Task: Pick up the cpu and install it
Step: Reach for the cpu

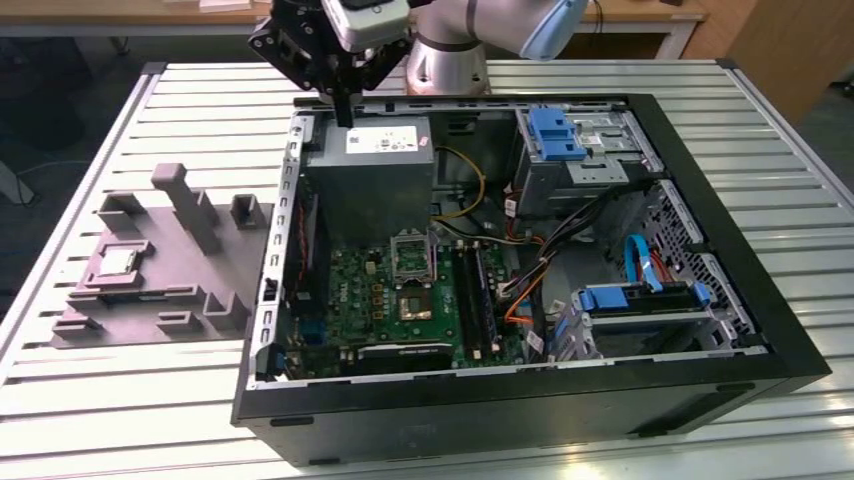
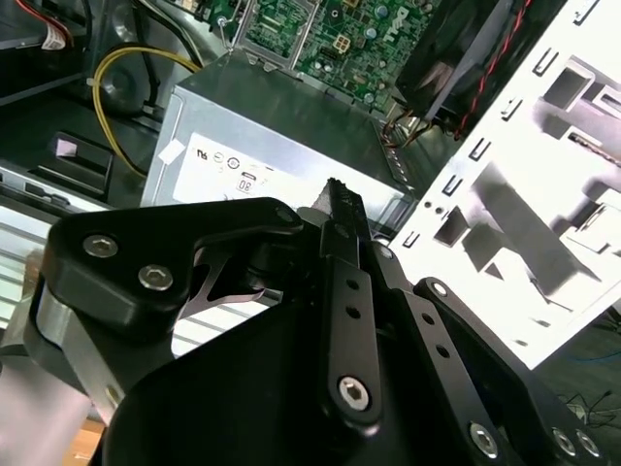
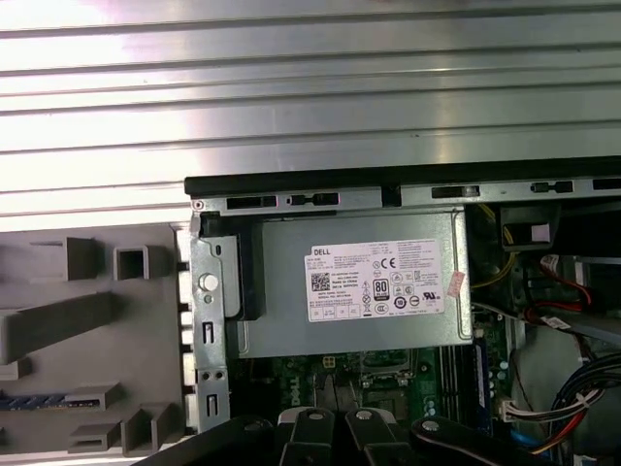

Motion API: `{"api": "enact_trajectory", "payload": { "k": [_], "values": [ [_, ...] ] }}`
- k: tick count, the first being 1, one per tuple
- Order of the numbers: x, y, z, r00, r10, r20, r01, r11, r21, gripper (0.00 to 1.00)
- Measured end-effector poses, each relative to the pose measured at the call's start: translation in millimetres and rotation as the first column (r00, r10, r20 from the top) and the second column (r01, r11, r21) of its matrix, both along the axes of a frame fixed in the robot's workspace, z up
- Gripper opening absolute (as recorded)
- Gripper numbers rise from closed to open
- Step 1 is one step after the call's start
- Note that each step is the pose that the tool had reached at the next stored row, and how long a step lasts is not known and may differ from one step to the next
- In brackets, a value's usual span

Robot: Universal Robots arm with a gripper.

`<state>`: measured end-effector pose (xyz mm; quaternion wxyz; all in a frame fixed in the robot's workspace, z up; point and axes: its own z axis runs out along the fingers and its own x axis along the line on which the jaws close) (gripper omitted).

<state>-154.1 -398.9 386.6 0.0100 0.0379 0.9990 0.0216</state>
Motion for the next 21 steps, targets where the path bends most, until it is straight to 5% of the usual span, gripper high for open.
{"api": "enact_trajectory", "payload": {
  "k": [21],
  "values": [
    [-17.6, 0.0, -0.3, 1.0000, 0.000, 0.0000, 0.000, 1.0000, 0.0000, 0.11]
  ]
}}
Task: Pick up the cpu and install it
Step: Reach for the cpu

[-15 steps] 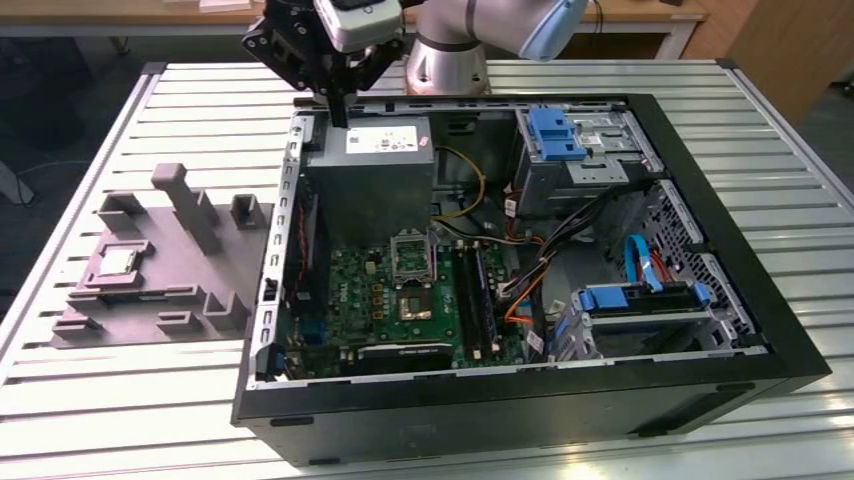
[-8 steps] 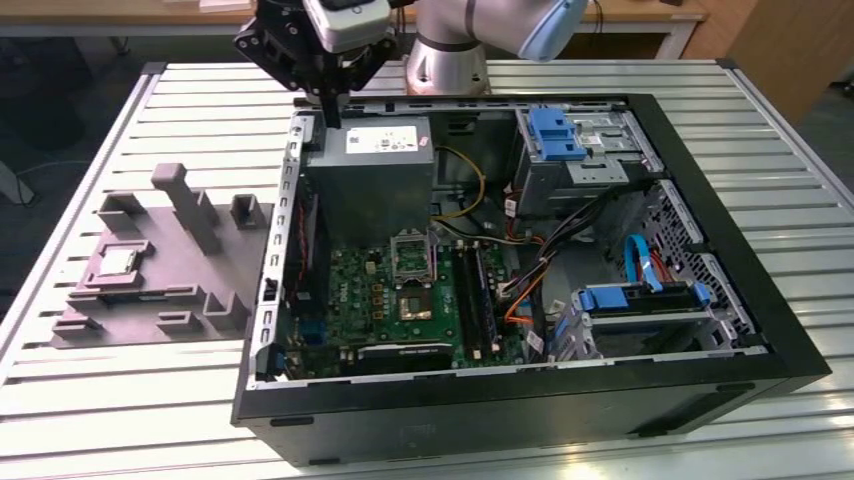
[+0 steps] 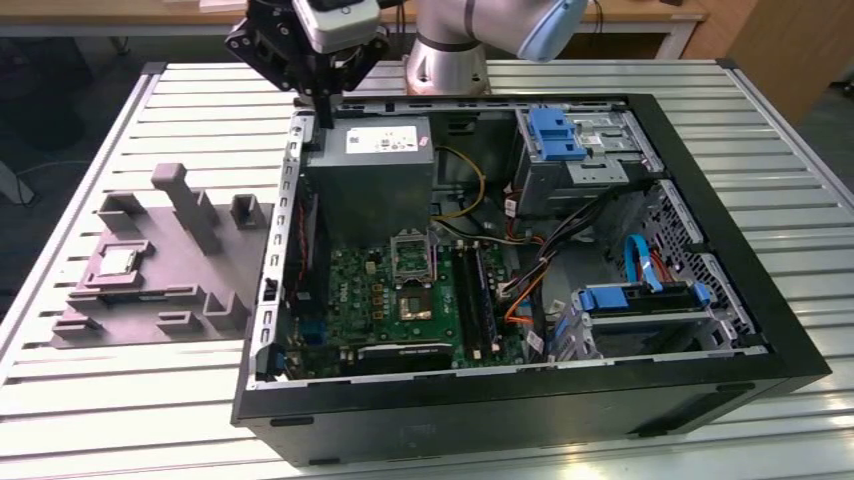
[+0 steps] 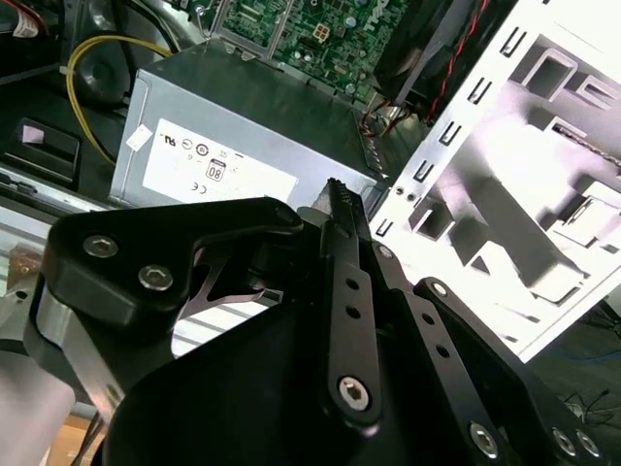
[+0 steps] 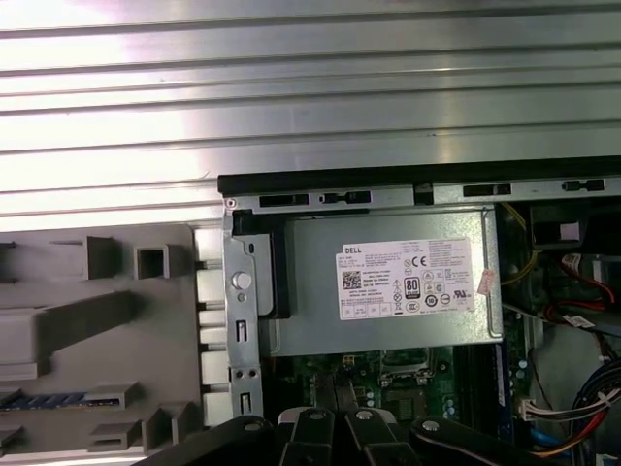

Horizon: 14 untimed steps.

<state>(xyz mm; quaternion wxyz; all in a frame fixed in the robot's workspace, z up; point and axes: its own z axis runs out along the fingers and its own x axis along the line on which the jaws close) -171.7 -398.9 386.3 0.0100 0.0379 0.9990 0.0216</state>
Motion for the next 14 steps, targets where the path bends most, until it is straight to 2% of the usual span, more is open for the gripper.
{"api": "enact_trajectory", "payload": {
  "k": [14],
  "values": [
    [-8.3, 0.0, -0.4, 1.0000, 0.000, 0.0000, 0.000, 1.0000, 0.0000, 0.11]
  ]
}}
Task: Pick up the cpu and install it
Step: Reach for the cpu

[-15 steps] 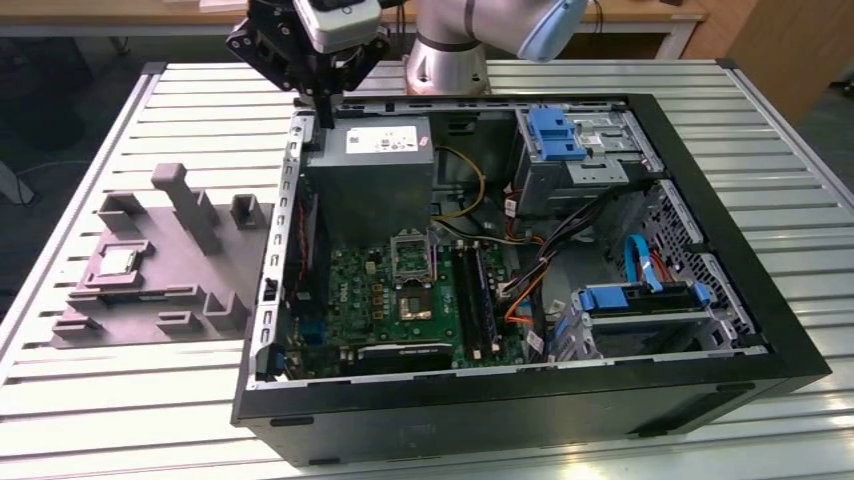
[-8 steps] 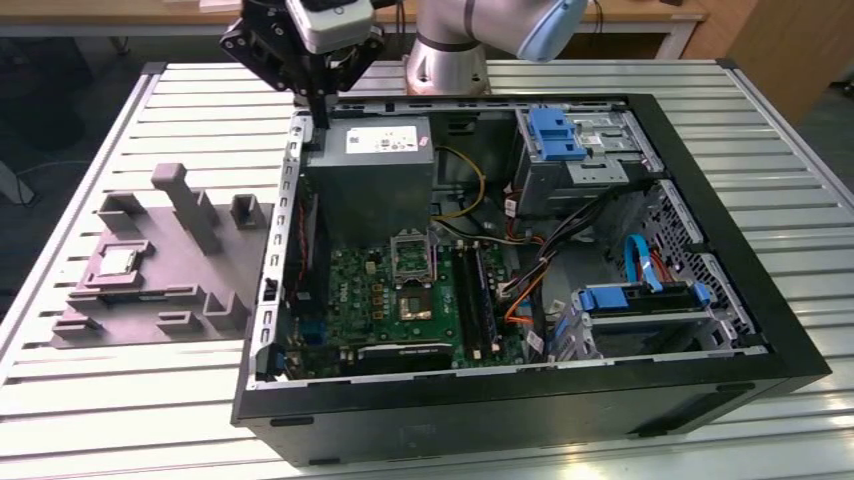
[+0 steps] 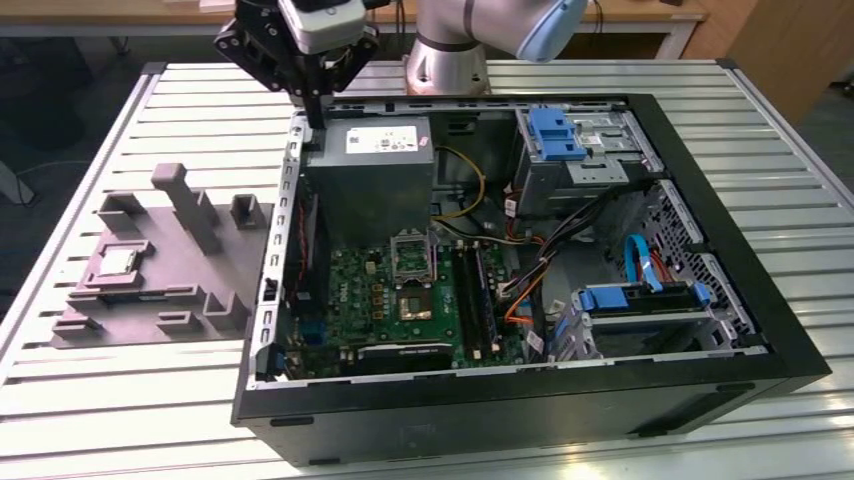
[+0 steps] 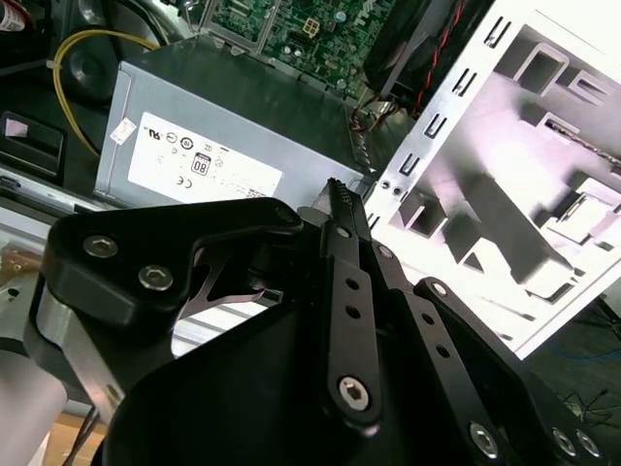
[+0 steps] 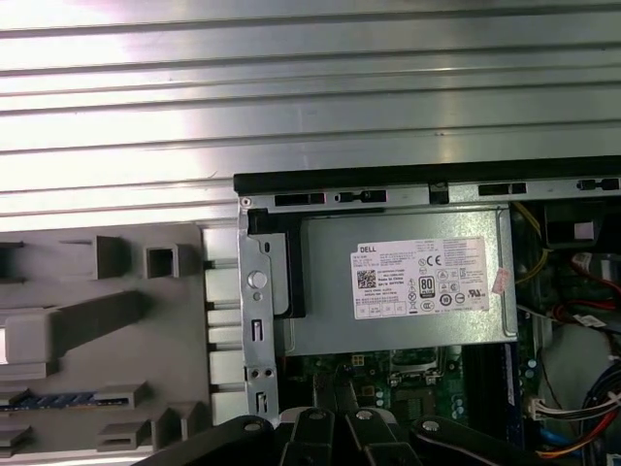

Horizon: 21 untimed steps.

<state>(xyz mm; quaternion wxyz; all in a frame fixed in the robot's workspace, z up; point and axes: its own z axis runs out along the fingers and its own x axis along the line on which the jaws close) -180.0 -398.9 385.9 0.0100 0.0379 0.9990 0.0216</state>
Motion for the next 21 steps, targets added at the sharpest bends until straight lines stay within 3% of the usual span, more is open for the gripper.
{"api": "enact_trajectory", "payload": {
  "k": [21],
  "values": [
    [-9.8, 0.0, -0.2, 1.0000, 0.000, 0.0000, 0.000, 1.0000, 0.0000, 0.11]
  ]
}}
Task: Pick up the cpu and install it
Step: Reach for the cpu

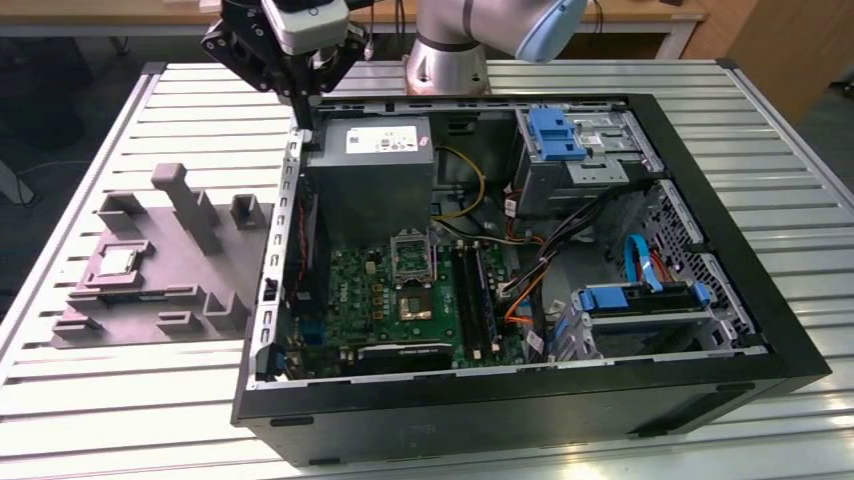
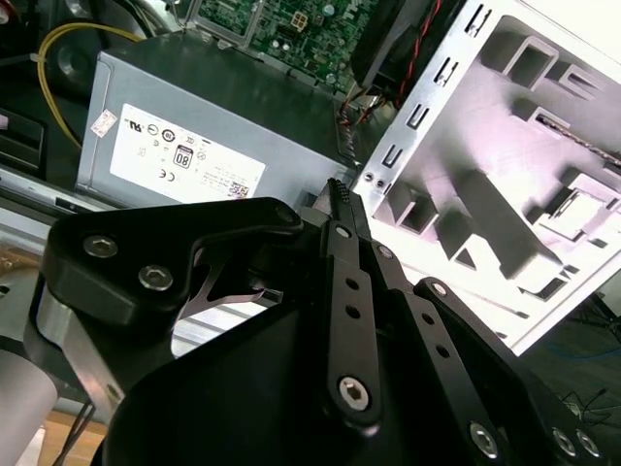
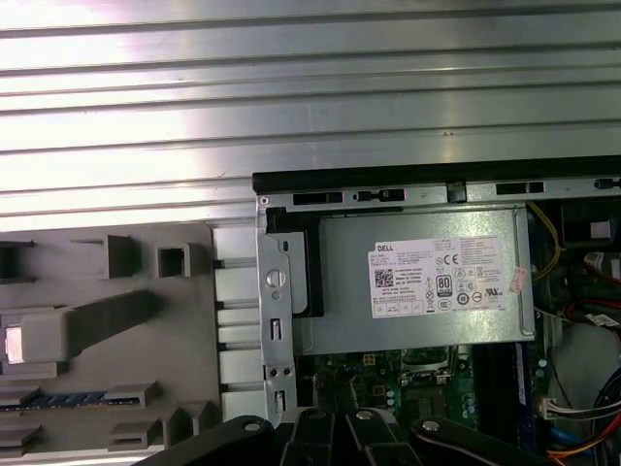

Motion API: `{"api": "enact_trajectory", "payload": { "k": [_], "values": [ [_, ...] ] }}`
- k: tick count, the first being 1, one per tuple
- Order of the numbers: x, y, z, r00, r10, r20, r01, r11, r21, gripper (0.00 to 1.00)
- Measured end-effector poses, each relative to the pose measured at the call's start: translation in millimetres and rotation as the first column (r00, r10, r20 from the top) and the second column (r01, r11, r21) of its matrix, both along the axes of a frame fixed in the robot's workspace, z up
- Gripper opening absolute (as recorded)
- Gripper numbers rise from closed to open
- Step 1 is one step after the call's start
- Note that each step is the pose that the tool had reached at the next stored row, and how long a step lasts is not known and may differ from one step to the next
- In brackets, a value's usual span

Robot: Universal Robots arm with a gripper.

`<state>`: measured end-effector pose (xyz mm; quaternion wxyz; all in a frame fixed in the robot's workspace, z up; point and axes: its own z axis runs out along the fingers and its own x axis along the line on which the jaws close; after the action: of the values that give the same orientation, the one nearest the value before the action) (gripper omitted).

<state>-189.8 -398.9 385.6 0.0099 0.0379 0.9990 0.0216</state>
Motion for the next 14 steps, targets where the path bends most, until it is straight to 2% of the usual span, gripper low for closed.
{"api": "enact_trajectory", "payload": {
  "k": [14],
  "values": [
    [-2.8, 0.0, 0.0, 1.0000, 0.000, 0.0000, 0.000, 1.0000, -0.0001, 0.11]
  ]
}}
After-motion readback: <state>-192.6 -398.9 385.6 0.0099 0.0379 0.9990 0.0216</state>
